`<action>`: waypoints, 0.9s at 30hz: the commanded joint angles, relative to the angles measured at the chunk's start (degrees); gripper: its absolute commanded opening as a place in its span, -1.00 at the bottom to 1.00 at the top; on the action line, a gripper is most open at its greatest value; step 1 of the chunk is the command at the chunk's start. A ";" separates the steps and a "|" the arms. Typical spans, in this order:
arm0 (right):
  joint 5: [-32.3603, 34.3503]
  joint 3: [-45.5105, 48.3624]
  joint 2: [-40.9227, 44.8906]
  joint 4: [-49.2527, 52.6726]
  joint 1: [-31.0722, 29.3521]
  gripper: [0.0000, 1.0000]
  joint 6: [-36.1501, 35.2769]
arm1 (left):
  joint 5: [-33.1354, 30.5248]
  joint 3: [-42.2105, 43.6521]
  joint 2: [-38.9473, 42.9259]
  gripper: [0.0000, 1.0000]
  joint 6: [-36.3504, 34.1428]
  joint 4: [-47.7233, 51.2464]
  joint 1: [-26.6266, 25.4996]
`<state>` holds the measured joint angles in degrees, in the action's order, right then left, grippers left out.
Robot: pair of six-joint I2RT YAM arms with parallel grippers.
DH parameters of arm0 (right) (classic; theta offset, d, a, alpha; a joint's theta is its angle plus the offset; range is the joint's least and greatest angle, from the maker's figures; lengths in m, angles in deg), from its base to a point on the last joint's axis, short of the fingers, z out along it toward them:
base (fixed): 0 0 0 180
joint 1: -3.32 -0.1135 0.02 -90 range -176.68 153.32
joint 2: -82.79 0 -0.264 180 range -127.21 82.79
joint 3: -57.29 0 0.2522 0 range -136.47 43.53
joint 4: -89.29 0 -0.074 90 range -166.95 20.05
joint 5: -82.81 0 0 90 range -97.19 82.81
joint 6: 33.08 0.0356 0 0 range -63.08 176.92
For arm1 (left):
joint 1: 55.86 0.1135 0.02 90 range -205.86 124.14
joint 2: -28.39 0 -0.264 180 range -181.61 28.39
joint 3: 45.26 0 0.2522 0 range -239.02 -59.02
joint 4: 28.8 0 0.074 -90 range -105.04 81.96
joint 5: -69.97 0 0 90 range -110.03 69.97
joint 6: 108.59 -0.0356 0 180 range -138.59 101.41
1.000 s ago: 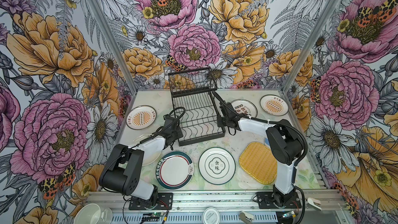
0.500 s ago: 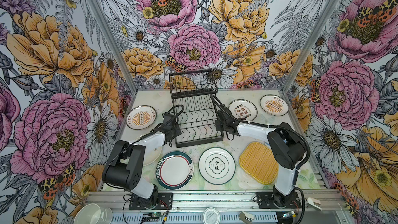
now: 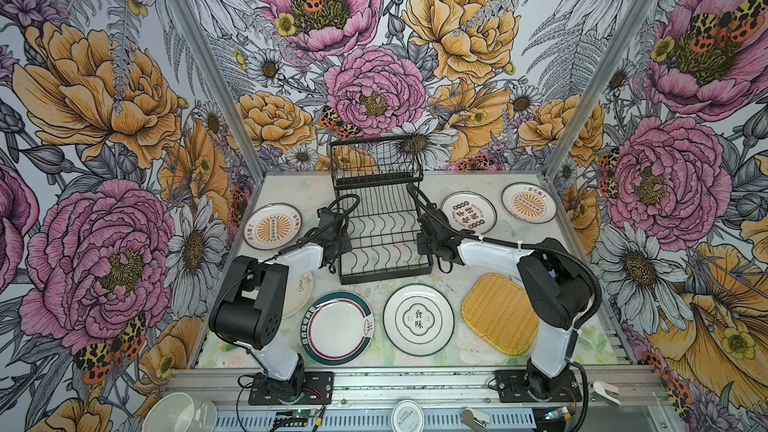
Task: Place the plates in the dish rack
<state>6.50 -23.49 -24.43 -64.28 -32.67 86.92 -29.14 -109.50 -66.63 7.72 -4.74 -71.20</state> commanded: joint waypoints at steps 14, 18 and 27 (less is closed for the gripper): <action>-0.68 -1.57 0.65 3.26 0.14 -1.00 2.62 | -0.45 -3.41 -4.96 -0.39 -2.20 -1.96 -0.55; -1.69 -1.97 1.29 3.31 0.16 -0.74 2.26 | -1.61 -3.06 -2.45 -0.07 -2.39 -0.49 -0.49; -2.72 -2.26 4.41 3.37 0.15 -0.20 2.22 | -2.42 -2.25 3.69 0.25 -2.12 0.80 -0.66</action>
<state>4.49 -23.93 -23.88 -60.87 -32.34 88.82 -30.10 -112.45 -66.11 5.44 -4.08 -71.61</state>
